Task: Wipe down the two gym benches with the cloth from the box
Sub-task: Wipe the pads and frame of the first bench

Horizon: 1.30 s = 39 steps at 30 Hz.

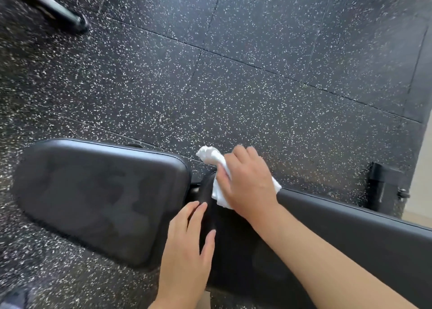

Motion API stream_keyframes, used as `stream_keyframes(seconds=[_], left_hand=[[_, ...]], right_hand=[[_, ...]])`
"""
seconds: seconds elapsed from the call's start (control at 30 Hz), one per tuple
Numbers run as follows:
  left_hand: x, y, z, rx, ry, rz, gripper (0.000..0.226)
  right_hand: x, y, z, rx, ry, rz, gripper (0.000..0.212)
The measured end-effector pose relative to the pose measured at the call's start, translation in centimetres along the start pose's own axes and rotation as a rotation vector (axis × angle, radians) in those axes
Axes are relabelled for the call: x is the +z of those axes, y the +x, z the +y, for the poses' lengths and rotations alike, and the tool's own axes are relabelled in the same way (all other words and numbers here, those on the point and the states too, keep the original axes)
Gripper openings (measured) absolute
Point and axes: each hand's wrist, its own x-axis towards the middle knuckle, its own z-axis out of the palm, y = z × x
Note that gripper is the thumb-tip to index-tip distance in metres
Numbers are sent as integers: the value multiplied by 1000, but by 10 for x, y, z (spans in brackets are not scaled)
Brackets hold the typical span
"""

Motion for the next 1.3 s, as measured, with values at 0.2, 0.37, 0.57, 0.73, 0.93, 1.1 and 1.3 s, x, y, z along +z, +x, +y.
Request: stream_keyframes(seconds=[0.2,0.37,0.57,0.73,0.93,1.1,1.3], left_hand=[[-21,-26,-35,41,9,157,27],[-49,-17,-60,115,72,162,25],[-66,11,-63,151,47,149,22],[-64,25,-48,154,-14,157,24],[-59,30,-21,316,43,86,29],[-31,26,25,505,139,-85,32],[28,4,88,695,274,-292,37]], right_hand=[[19,-56,-52,-468,-106,-82,20],[15,-68,-36,-627,-116,-180,23],[3,10,-19,-284,-75,148,15],[28,-58,-52,-368,-46,21,19],[38,-126,-46,-505,30,-48,21],[8,-164,35,-279,56,144,30],[-53,-232,167,397,-118,465,21]])
